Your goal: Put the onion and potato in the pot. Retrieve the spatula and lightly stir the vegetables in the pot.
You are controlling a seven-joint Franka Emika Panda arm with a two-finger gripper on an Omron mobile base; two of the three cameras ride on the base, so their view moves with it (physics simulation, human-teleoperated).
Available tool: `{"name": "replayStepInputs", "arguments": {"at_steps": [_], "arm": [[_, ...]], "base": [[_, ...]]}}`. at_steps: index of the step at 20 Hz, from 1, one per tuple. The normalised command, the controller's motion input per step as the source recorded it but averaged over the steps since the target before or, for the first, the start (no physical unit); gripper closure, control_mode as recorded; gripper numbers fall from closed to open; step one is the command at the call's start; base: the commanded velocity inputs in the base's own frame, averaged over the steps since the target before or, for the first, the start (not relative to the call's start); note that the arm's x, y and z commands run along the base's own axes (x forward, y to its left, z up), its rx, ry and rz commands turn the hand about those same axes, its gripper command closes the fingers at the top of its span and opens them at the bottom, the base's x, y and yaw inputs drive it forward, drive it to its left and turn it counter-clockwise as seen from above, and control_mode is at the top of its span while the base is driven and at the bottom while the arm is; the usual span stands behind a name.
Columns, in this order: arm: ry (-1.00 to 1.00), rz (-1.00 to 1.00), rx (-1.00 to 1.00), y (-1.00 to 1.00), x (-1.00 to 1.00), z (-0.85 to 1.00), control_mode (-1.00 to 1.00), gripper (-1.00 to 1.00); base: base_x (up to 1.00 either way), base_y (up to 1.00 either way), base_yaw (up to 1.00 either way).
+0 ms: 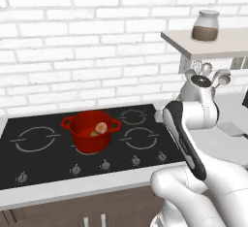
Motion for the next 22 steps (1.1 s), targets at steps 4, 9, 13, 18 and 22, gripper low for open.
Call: {"name": "replayStepInputs", "arguments": {"at_steps": [4,9,13,18,22], "arm": [[0.0,0.0,0.0,-0.02,-0.03,0.0,-1.0,-1.0],[0.0,0.0,0.0,-0.08,0.0,0.0,1.0,-1.0],[0.0,0.0,0.0,0.0,0.0,0.0,1.0,-1.0],[0.0,0.0,0.0,-0.85,0.0,-0.13,-1.0,-1.0],[0.0,0.0,0.0,-1.0,-0.1,-0.3,-1.0,-1.0]], "base": [[0.0,0.0,0.0],[0.0,-0.72,-0.01],[0.0,-0.84,-0.01],[0.0,0.0,0.0],[0.0,0.0,0.0]]}}
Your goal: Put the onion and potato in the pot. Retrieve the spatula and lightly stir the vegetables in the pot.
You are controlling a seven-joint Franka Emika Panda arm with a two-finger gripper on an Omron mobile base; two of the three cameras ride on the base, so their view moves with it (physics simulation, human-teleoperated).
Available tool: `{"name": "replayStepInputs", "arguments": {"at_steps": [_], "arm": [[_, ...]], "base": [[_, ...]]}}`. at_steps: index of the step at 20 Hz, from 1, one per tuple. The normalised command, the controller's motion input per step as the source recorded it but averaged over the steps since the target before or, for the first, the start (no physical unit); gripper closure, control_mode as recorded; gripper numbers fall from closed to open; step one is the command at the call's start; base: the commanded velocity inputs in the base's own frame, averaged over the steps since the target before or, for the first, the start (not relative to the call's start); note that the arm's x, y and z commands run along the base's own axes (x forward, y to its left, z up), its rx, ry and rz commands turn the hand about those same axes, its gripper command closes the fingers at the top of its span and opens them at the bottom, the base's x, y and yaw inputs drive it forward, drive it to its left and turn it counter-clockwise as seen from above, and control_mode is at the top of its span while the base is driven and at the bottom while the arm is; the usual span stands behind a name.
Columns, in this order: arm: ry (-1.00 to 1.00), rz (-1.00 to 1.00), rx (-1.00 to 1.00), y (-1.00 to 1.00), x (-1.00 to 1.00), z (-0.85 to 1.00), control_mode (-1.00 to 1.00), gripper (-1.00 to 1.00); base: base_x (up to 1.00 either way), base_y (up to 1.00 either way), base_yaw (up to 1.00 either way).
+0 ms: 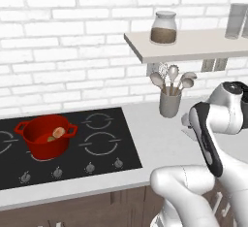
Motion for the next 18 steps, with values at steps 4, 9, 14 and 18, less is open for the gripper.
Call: {"name": "replayStepInputs", "arguments": {"at_steps": [4,9,14,18], "arm": [[0.0,0.0,-0.01,-1.0,-0.32,-0.22,-1.0,-1.0],[0.0,0.0,-0.03,-0.99,-0.31,-0.18,-1.0,-1.0],[0.0,0.0,0.0,-0.43,-0.19,-0.51,-1.0,-1.0],[-0.02,0.0,0.0,-0.14,-0.05,-0.46,-1.0,-1.0]], "base": [[0.0,0.0,0.0],[0.0,0.0,0.0],[0.0,0.0,0.0],[0.0,0.0,0.0]]}}
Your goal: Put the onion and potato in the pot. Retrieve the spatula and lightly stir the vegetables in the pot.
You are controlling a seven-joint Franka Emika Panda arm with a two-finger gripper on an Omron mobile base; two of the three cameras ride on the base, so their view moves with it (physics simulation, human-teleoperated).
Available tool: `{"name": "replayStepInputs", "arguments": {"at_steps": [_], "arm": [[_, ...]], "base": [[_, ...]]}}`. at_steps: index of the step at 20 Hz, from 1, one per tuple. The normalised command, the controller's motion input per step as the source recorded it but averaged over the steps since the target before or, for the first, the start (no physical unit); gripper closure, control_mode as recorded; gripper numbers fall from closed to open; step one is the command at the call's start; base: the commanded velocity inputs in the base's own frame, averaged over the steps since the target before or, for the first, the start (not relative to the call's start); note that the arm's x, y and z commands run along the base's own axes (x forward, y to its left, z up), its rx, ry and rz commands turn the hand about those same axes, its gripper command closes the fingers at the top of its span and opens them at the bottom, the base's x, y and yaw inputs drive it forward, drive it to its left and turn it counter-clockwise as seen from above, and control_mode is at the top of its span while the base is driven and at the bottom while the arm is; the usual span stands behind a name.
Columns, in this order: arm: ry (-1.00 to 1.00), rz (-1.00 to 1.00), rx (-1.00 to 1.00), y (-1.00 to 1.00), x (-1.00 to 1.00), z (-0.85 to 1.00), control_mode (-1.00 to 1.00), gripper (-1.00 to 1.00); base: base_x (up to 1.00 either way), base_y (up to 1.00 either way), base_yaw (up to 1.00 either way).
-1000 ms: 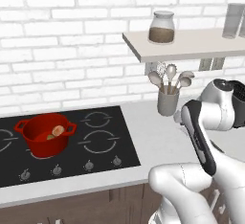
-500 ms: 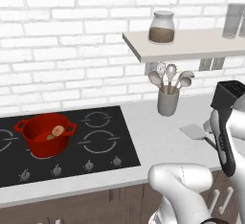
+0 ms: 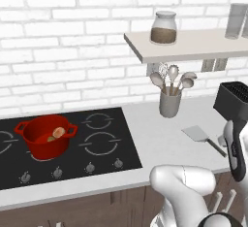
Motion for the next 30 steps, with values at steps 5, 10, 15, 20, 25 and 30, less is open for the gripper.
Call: {"name": "replayStepInputs", "arguments": {"at_steps": [5,10,15,20,25,30], "arm": [[-0.02,0.0,0.0,-0.17,0.0,-0.32,-1.0,-1.0],[0.0,0.0,0.0,0.0,0.0,-0.29,-1.0,-1.0],[0.0,0.0,0.0,0.0,0.07,-0.27,-1.0,-1.0],[0.05,0.0,0.0,0.0,0.49,-0.21,-1.0,-1.0],[0.08,0.0,0.0,-0.06,0.37,-0.27,-1.0,-1.0],[0.04,0.0,0.0,-0.26,0.13,-0.29,-1.0,-1.0]], "base": [[0.0,0.0,0.0],[0.0,0.0,0.0],[0.0,0.0,0.0],[0.0,0.0,0.0],[0.0,0.0,0.0],[0.0,0.0,0.0]]}}
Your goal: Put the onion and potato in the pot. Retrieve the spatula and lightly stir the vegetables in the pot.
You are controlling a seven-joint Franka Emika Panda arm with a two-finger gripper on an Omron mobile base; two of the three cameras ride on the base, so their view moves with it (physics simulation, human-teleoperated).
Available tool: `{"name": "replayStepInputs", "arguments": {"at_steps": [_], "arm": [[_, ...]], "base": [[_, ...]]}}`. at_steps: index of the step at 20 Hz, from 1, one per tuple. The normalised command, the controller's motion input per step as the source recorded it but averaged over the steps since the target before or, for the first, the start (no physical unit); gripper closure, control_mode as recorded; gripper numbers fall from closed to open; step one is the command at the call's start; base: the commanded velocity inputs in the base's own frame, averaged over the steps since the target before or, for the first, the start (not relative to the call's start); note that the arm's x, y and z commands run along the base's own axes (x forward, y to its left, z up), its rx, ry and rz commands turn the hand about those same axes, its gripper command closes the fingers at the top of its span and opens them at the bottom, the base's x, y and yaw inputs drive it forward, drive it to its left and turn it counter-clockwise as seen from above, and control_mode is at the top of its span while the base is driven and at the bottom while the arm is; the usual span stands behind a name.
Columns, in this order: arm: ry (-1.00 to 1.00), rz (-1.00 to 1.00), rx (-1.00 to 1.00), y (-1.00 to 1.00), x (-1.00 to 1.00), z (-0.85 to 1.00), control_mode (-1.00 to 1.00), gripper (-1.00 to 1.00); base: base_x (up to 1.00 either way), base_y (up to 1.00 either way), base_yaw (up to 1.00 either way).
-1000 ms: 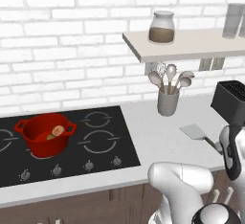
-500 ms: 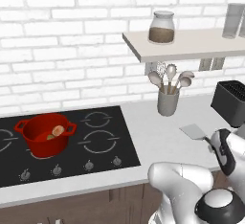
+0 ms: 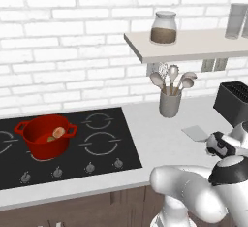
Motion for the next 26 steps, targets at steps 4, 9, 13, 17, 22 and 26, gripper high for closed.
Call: {"name": "replayStepInputs", "arguments": {"at_steps": [4,9,13,17,22,26], "arm": [[0.01,0.0,0.0,-0.08,0.0,-0.16,-1.0,1.0],[-0.01,0.0,0.0,0.0,-0.1,0.0,-1.0,1.0],[-0.06,0.0,0.0,0.04,-0.23,0.15,-1.0,1.0],[-0.08,0.0,0.0,0.19,-0.05,0.41,-1.0,1.0],[-0.03,0.01,0.0,0.5,-0.01,0.85,-1.0,1.0],[0.01,0.02,0.0,0.93,-0.12,1.0,-1.0,1.0]], "base": [[0.0,0.0,0.0],[0.0,0.0,0.0],[0.0,0.0,0.0],[0.0,0.0,0.0],[0.0,0.0,0.0],[0.0,0.0,0.0]]}}
